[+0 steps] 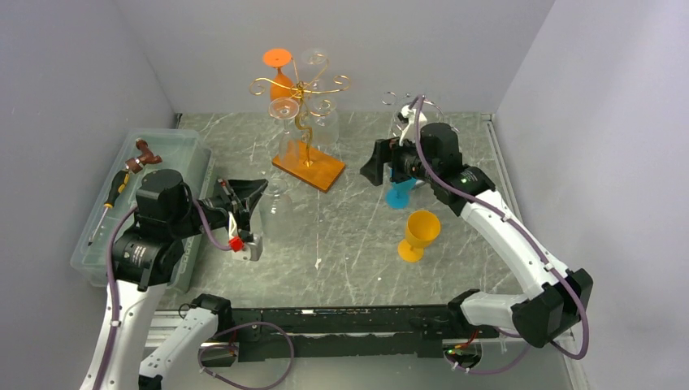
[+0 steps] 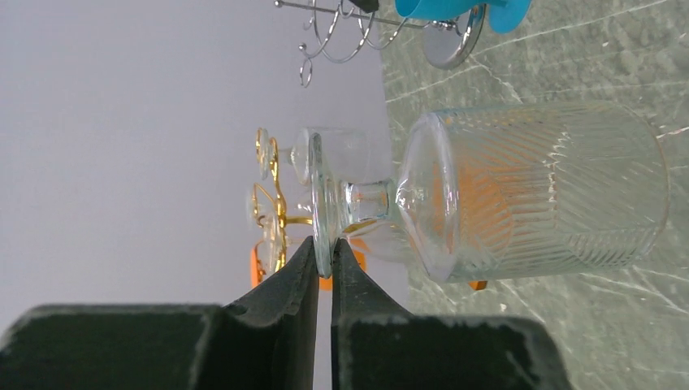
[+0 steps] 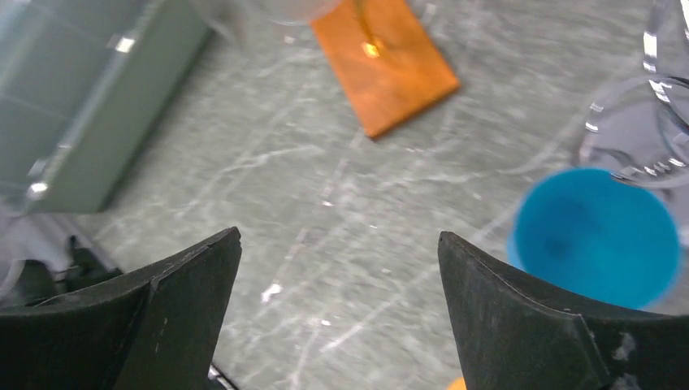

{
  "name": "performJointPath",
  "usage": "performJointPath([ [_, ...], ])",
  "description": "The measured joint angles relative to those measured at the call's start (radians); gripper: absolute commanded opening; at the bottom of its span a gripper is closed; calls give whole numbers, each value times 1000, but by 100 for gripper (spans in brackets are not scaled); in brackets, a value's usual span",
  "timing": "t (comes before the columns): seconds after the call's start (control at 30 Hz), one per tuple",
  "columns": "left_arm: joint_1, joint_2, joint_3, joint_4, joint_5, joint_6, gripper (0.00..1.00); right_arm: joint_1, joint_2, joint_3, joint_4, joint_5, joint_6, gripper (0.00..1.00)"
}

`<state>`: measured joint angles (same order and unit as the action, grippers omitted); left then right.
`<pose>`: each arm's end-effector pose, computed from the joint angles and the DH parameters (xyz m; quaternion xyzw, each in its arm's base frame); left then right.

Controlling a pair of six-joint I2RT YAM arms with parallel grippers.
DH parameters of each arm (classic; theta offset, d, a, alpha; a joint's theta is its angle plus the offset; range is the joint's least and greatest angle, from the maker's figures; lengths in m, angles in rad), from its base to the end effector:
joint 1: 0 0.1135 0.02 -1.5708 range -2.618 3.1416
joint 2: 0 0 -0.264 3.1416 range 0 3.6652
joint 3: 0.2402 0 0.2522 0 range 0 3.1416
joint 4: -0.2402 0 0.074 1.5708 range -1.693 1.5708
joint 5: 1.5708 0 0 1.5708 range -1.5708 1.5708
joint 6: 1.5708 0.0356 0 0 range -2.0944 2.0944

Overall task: Place the wine glass upside down on the wine glass rack
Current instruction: Move the wine glass to the center of the board.

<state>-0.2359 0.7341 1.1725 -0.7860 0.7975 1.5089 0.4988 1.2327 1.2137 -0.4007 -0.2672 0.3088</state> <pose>0.1042 -0.0512 0.4150 0.7212 0.3144 0.0589 0.6145 0.2391 0.1410 0.3737 -0.1510 0.8208 0.3147 0.4522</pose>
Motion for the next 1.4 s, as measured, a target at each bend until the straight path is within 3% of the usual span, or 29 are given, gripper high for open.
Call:
performJointPath([
  [0.13, 0, -6, -13, 21, 14, 42, 0, -19, 12, -18, -49, 85, -88, 78],
  [0.77, 0, -4, -14, 46, 17, 49, 0, -17, 120, -83, -15, 330, -212, 64],
  [0.93, 0, -4, -14, 47, 17, 46, 0, -17, 181, -83, 4, 345, -218, 48],
  [1.17, 0, -4, -14, 50, 17, 45, 0, 10, 237, -109, 9, 378, -220, 2],
  [1.4, 0, -4, -15, 79, 17, 41, 0, 142, 233, -100, -1, 397, -220, 0],
])
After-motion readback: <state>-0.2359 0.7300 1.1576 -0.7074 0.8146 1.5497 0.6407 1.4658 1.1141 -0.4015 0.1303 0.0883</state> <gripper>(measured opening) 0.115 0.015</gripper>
